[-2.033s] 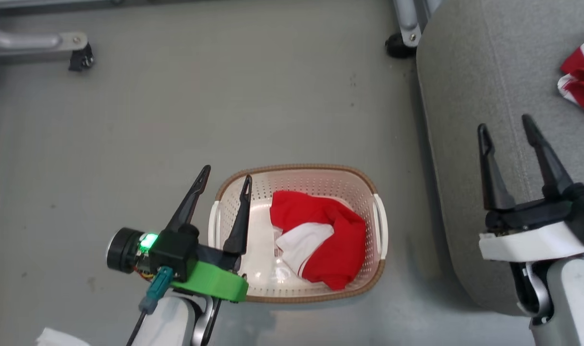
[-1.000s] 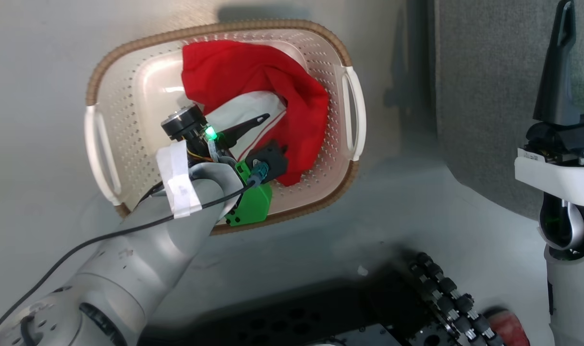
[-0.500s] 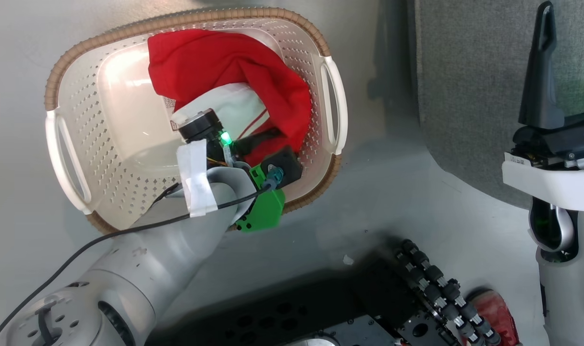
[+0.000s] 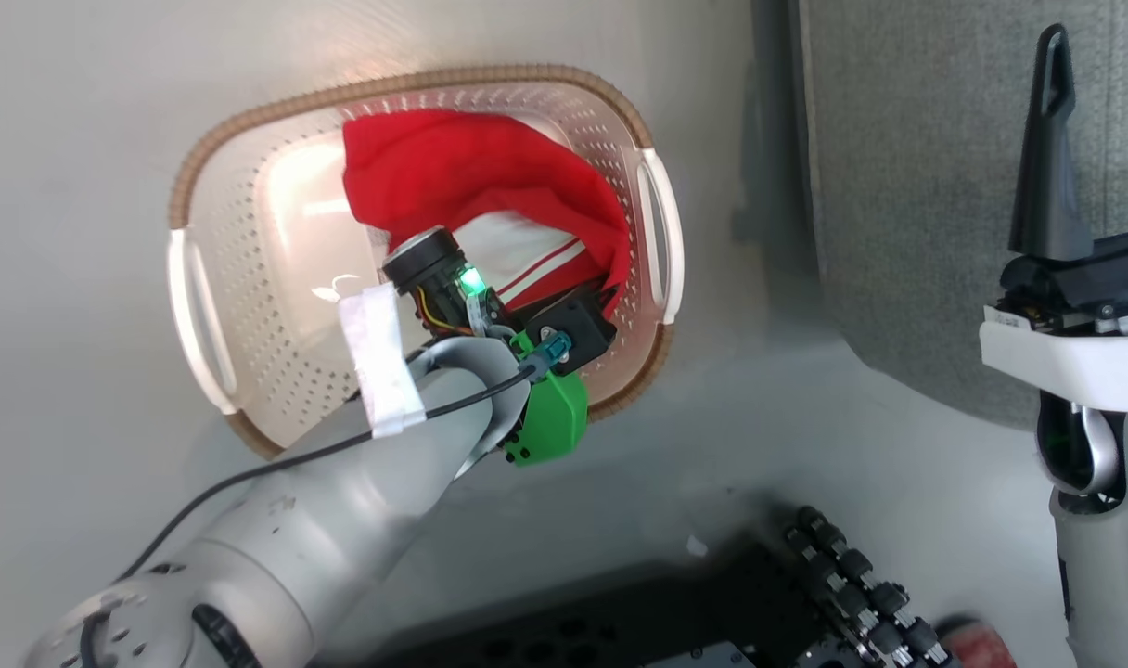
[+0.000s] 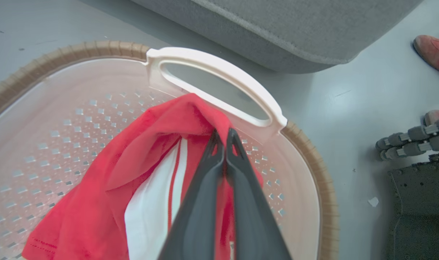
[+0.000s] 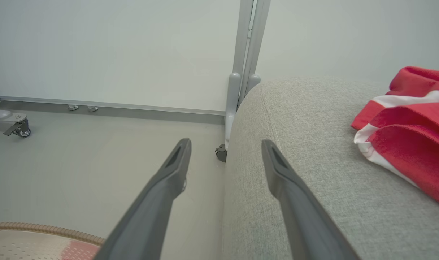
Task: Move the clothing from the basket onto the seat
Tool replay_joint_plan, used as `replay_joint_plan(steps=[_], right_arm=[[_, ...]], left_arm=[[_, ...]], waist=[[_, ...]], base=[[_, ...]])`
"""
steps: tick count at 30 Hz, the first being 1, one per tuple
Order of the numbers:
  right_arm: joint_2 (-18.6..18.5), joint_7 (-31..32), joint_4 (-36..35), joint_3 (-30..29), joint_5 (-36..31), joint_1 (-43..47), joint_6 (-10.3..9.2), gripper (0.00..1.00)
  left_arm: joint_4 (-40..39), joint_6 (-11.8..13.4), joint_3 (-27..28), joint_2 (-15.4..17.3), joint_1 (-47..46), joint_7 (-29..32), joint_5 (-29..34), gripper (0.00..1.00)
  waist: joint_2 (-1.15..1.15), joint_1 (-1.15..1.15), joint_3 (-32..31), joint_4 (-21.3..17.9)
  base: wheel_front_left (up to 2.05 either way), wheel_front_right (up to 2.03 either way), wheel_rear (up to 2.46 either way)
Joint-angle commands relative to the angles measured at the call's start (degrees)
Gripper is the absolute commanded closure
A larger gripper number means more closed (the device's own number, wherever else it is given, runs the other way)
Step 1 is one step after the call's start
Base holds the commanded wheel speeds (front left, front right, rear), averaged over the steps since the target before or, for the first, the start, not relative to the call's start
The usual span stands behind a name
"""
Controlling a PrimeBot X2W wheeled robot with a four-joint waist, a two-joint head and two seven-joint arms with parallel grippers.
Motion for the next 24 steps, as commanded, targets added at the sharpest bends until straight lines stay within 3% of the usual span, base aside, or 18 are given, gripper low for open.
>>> replay_joint_plan(steps=[1,9,24], right_arm=[[-0.01,-0.20,0.36,0.07,-0.21,1.11,-0.06,0.00],[0.69,-0.20,2.96,1.79,0.27,4.30,-0.06,0.00],[2.59,-0.20,8.04,3.46,3.08,14.08,-0.06,0.00]], left_arm=[[-1.19,-0.13,1.16,0.93,1.75,-0.17,-0.67,1.00],[-13.00,0.85,11.34,2.25,13.06,-0.19,-0.37,1.00],[-33.20,0.81,31.80,0.95,35.80,-0.20,5.89,1.00]], waist=[[0.00,0.00,-5.28,2.58],[0.00,0.00,-18.58,3.89],[0.00,0.00,-41.85,4.54]], base=[[0.00,0.00,0.00],[0.00,0.00,0.00],[0.00,0.00,0.00]])
